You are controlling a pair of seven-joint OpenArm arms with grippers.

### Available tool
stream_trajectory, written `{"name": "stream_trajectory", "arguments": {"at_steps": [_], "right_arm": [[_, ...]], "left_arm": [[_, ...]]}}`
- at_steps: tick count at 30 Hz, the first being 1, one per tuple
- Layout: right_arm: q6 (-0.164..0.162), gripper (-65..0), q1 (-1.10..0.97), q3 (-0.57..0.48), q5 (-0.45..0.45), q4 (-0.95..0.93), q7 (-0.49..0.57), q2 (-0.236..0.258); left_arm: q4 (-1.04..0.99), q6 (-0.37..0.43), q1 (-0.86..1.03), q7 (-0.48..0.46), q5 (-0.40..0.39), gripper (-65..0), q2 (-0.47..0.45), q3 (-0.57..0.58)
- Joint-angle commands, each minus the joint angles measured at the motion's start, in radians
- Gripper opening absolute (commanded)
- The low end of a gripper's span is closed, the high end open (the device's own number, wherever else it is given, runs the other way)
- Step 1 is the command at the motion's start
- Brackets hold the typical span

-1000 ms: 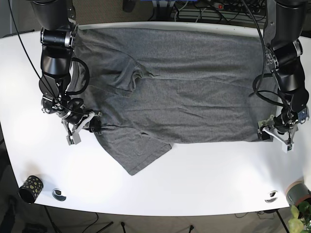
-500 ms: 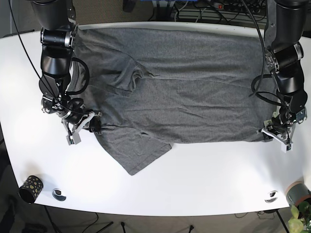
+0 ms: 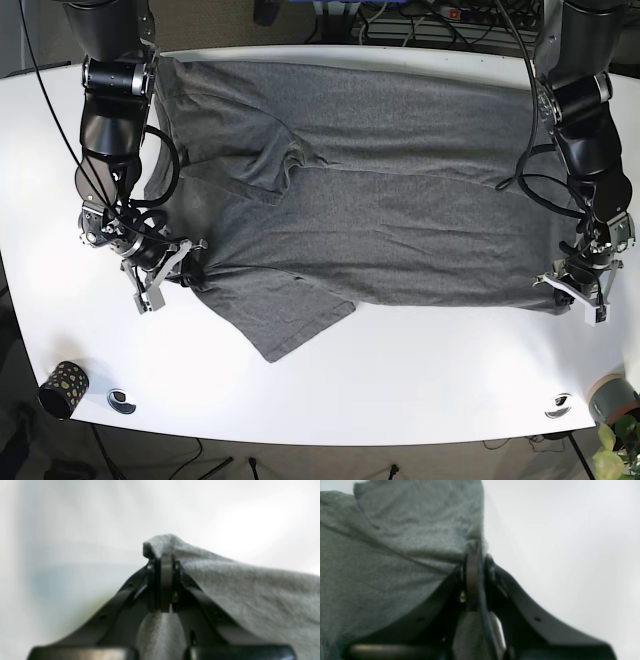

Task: Fold the T-shirt properly
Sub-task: 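Grasp the shirt's middle with both grippers and fold it over the folded edge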

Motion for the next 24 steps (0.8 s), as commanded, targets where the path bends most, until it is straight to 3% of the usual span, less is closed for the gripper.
{"name": "stream_trajectory", "arguments": {"at_steps": [1, 8, 15, 19, 24], "right_arm": [[0.006, -62.8, 0.027, 0.006, 0.019, 0.052, -0.022, 0.037], [0.006, -62.8, -0.021, 0.010, 0.021, 0.234, -0.108, 0.048], [0.006, -62.8, -0.128, 0.102, 0.012, 0.478, -0.240, 0.045], [0.006, -62.8, -0.193, 0.133, 0.012, 0.589, -0.288, 0.043], [0.006, -62.8, -0.282, 0.182, 0.013, 0.721, -0.342, 0.040]], "left_arm": [[0.076, -0.034, -0.012, 0.008, -0.011, -65.0, 0.001, -0.002], [0.254, -0.086, 0.068, 0.091, -0.014, -65.0, 0.007, -0.007], [0.447, -0.093, 0.158, 0.184, -0.014, -65.0, 0.038, -0.083], [0.536, -0.148, 0.204, 0.252, -0.012, -65.0, 0.042, -0.113], [0.688, -0.159, 0.292, 0.328, -0.012, -65.0, 0.052, -0.139]]}}
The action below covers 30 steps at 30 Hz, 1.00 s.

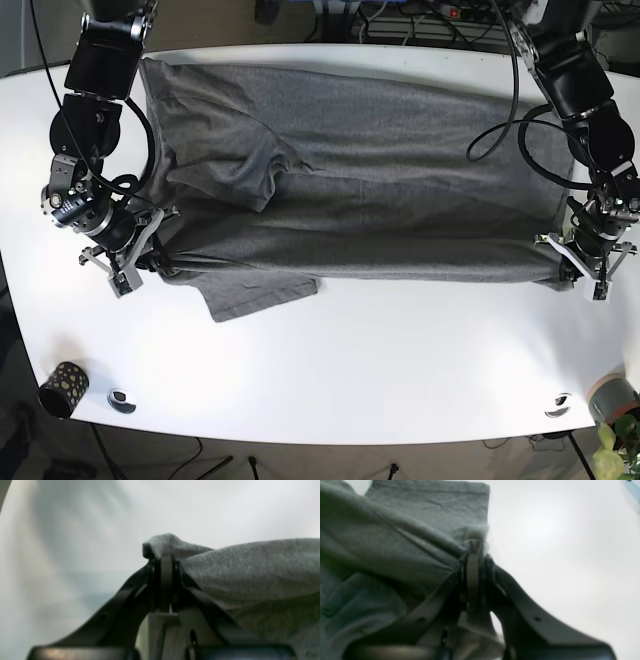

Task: Fold the T-shirt properly
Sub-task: 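Grasp the shirt's middle with both grippers and fold it over the folded edge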

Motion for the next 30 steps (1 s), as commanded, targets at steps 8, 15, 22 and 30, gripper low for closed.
{"name": "stream_trajectory", "arguments": {"at_steps": [8, 15, 22, 30], "right_arm": [[-0.002, -62.8, -0.167, 0.099, 0.015, 0.272, -0.065, 0.015], [-0.002, -62.8, -0.324, 0.129, 0.015, 0.370, -0.071, -0.017], [-0.002, -62.6, -0.431, 0.204, 0.015, 0.398, -0.071, -0.078], [-0.002, -61.7, -0.525, 0.234, 0.015, 0.408, -0.071, -0.114]], "left_arm": [[0.267, -0.008, 0.140, 0.091, -0.008, -65.0, 0.037, -0.082], [0.347, -0.008, 0.274, 0.094, -0.009, -65.0, 0.039, -0.082], [0.355, -0.009, 0.367, 0.094, -0.009, -65.0, 0.039, -0.130], [0.347, -0.100, 0.436, 0.094, -0.001, -65.0, 0.037, -0.162]]}}
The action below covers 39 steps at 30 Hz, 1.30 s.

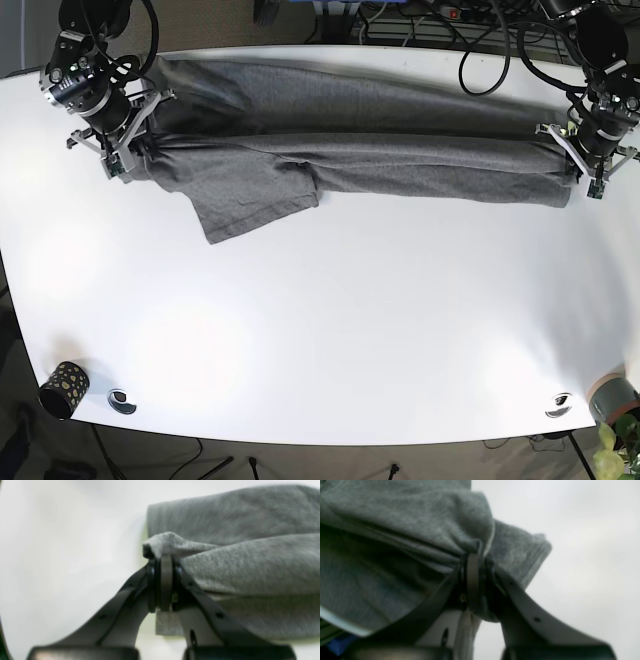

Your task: Fold the T-shirt properly

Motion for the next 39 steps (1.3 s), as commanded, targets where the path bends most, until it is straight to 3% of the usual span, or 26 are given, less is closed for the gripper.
{"name": "stream_trajectory", "arguments": {"at_steps": [1, 5, 8, 9, 11, 12, 15, 22, 29, 33, 39], "right_arm": [[-0.003, -60.4, -0.015, 0.008, -0.006, 0.019, 0.016, -0.001], [-0.003, -40.0, -0.031, 0.011, -0.013, 0.016, 0.016, -0.028], [-0.003, -21.1, -0.045, 0.029, -0.006, 0.019, 0.016, -0.039], [-0.003, -15.1, -0.047, 0.045, -0.003, 0.021, 0.016, -0.042], [-0.003, -9.4, -0.045, 0.065, -0.002, 0.022, 0.016, -0.045], [-0.003, -8.1, -0.042, 0.074, -0.002, 0.022, 0.016, -0.044], [-0.003, -8.2, -0.021, 0.077, 0.014, 0.024, 0.016, -0.041], [-0.003, -8.2, 0.067, 0.055, 0.118, 0.004, 0.016, -0.005], [-0.003, -8.2, 0.242, -0.020, 0.116, -0.106, -0.087, 0.007], [-0.003, -8.2, 0.312, -0.032, 0.116, -0.194, -0.094, 0.002], [-0.003, -8.2, 0.413, -0.158, 0.113, -0.375, -0.091, 0.011]], "left_arm": [[0.014, -0.006, 0.009, -0.013, 0.005, -65.0, -0.019, -0.016], [-0.014, -0.008, 0.014, -0.013, 0.006, -65.0, -0.019, -0.001], [-0.031, -0.005, 0.014, -0.013, 0.006, -51.9, -0.022, 0.012], [-0.029, -0.005, 0.014, -0.013, 0.006, -44.6, -0.022, 0.012], [-0.026, -0.005, 0.014, -0.013, 0.002, -34.2, -0.021, 0.009], [-0.025, -0.003, 0.011, -0.013, -0.001, -27.9, -0.021, 0.009], [-0.023, -0.005, -0.003, -0.013, -0.004, -21.1, -0.021, 0.009], [0.020, -0.008, -0.055, -0.013, -0.003, -21.1, -0.018, 0.021], [0.015, -0.003, -0.054, -0.013, 0.000, -21.1, -0.016, 0.104], [0.015, -0.003, -0.048, -0.013, 0.005, -21.1, 0.025, 0.108], [-0.002, -0.003, -0.026, -0.013, 0.006, -21.1, 0.044, 0.107]]}}
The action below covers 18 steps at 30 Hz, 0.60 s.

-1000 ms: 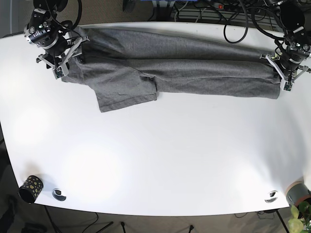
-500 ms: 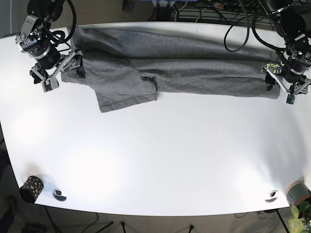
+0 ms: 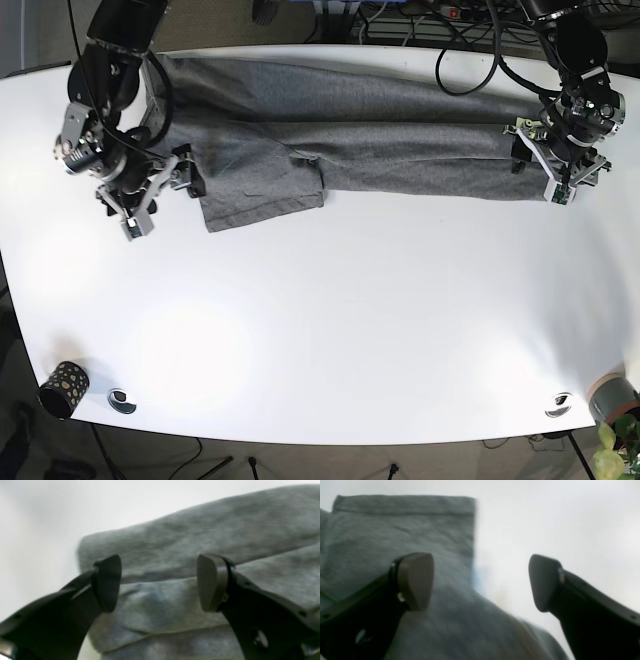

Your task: Fold the T-shirt properly

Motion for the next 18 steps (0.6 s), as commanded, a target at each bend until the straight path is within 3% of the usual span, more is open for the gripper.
{"name": "stream_trajectory", "arguments": {"at_steps": [1, 18], "right_arm": [[0.008, -8.2, 0.049, -0.029, 0.022, -0.060, 0.029, 0.013], [0.008, -9.2, 0.087, -0.169, 0.022, -0.249, 0.139, 0.004]], "left_arm": [[-0.003, 0.002, -0.001, -0.014, -0.002, -21.1, -0.016, -0.006], [-0.050, -0.003, 0.025, -0.014, -0.004, -21.1, -0.019, -0.049]]}}
